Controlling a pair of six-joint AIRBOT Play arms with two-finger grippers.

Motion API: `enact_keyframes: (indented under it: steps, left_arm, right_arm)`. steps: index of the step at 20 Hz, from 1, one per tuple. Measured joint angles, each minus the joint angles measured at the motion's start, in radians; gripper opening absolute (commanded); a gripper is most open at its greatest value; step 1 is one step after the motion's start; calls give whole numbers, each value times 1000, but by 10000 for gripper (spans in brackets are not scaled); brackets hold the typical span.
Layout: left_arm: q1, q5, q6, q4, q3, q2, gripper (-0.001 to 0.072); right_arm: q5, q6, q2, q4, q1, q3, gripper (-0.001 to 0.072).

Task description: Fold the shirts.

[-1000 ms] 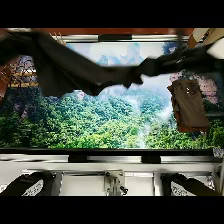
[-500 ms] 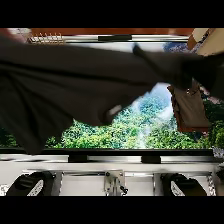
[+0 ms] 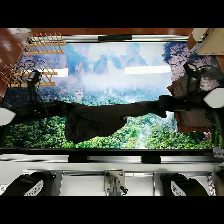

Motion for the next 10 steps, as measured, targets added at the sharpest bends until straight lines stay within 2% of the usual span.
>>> enact_keyframes:
  steps: [2,3,4,5,6,8,9,10]
  left_arm:
    - [-46,124,14,-67,-5,-91,39]
    - [-66,172,18,-89,-4,-132,59]
    - [-84,214,23,-108,0,-171,216]
    - [-93,237,25,-122,4,-198,540]
    - [-93,240,28,-130,10,-218,715]
    - [-53,172,30,-124,37,-233,708]
    - [-13,105,25,-100,57,-233,663]
    - [45,13,-3,-61,83,-230,653]
  right_arm:
    - [-179,50,-80,54,-1,-32,74]
    - [-256,74,-119,100,-1,-43,167]
    - [-325,94,-152,154,1,-50,439]
    - [-374,98,-174,204,3,-55,577]
    - [-406,93,-190,247,3,-57,577]
    - [-413,39,-193,309,-10,-46,578]
    - [-385,6,-182,314,-26,-33,577]
    - [-340,-19,-166,306,-45,-20,577]
